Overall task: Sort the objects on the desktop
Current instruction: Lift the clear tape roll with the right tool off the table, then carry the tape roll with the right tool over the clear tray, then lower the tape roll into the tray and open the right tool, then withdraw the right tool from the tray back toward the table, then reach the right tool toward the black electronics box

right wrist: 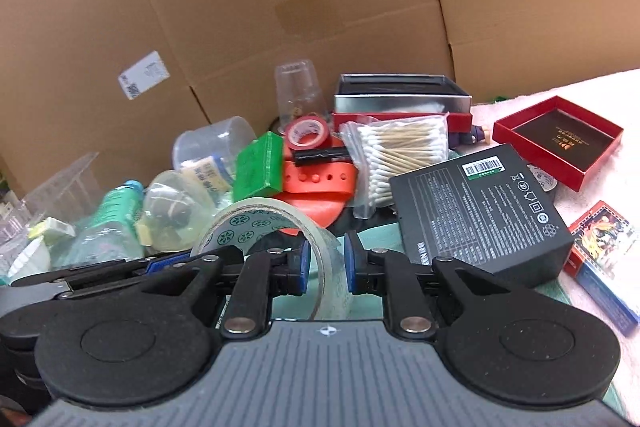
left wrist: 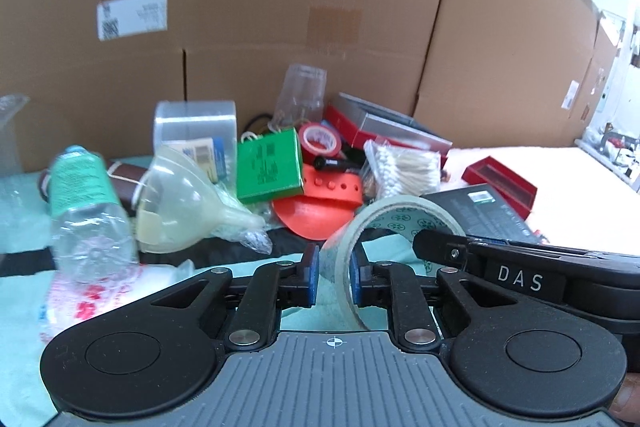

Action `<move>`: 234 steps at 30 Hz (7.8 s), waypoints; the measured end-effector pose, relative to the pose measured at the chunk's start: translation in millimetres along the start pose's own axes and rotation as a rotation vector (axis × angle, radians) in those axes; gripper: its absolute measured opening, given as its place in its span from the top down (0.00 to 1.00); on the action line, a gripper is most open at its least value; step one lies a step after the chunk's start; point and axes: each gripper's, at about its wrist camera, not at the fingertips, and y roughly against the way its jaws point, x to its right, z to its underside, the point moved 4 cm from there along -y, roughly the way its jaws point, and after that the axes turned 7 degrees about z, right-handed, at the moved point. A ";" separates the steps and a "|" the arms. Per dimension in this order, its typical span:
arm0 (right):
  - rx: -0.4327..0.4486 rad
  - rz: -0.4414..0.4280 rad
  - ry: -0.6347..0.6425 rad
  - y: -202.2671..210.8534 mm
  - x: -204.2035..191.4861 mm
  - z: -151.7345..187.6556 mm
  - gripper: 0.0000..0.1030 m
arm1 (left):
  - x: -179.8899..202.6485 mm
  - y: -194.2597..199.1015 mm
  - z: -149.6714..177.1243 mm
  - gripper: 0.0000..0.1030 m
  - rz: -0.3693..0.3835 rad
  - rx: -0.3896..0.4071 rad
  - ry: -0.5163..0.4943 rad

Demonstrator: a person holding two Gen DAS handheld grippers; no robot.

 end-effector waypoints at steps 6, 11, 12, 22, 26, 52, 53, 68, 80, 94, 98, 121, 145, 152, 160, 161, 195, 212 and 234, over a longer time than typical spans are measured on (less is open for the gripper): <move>0.049 -0.033 0.027 26.5 -19.7 -2.8 0.80 | 1.2 39.2 -1.0 0.87 -0.018 0.064 -0.005; 0.093 -0.075 0.060 48.9 -44.1 -7.9 0.80 | -7.2 73.8 -4.7 0.87 -0.037 0.127 0.005; 0.101 -0.084 0.071 53.0 -50.3 -9.1 0.80 | -9.4 80.9 -5.5 0.87 -0.044 0.141 0.007; 0.172 -0.173 0.155 82.5 -121.8 -18.5 0.80 | -42.5 149.0 -9.5 0.87 -0.119 0.263 0.033; 0.191 -0.217 0.191 87.7 -157.5 -20.3 0.80 | -64.7 175.5 -11.8 0.87 -0.163 0.303 0.046; 0.194 -0.398 0.299 33.7 -351.4 -57.2 0.78 | -224.5 238.5 -84.0 0.84 -0.444 0.385 0.040; 0.197 -0.393 0.305 30.6 -355.4 -58.9 0.78 | -228.0 237.1 -86.7 0.85 -0.447 0.382 0.037; -0.074 -0.317 0.248 -88.3 -366.4 -45.9 0.78 | -311.2 144.5 -84.6 0.83 -0.415 0.122 0.113; -0.194 -0.253 0.245 -132.7 -364.6 -36.7 0.78 | -343.1 99.9 -81.2 0.77 -0.374 -0.077 0.215; -0.215 -0.211 0.295 -144.3 -370.1 -39.1 0.77 | -351.4 88.4 -80.9 0.75 -0.342 -0.155 0.257; -0.206 -0.199 0.315 -144.4 -376.0 -36.3 0.78 | -359.0 86.5 -78.8 0.75 -0.336 -0.155 0.269; -0.303 -0.192 0.298 -126.1 -371.6 -40.0 0.58 | -375.4 98.5 -76.9 0.45 -0.373 -0.152 0.319; -0.037 -0.207 0.351 -60.1 -363.6 -35.3 0.34 | -329.0 152.4 -76.3 0.50 -0.460 0.019 0.222; 0.002 -0.227 0.369 -36.8 -360.5 -28.5 0.33 | -310.5 188.0 -67.0 0.49 -0.476 0.095 0.241; 0.085 -0.232 0.355 0.8 -344.9 -16.0 0.30 | -274.0 218.4 -50.9 0.40 -0.512 0.149 0.206; 0.093 -0.234 0.348 7.5 -341.2 -14.6 0.29 | -270.3 221.9 -48.7 0.38 -0.515 0.155 0.206; 0.372 0.018 0.341 146.2 -170.4 30.8 0.02 | -86.0 227.9 31.9 0.10 -0.478 0.189 -0.010; 0.258 0.274 0.133 91.5 10.6 27.5 0.03 | 27.7 62.3 40.6 0.06 -0.198 0.123 -0.170; -0.009 0.062 -0.105 -11.6 69.8 2.5 0.08 | 53.8 -13.6 48.9 0.06 -0.134 0.022 -0.199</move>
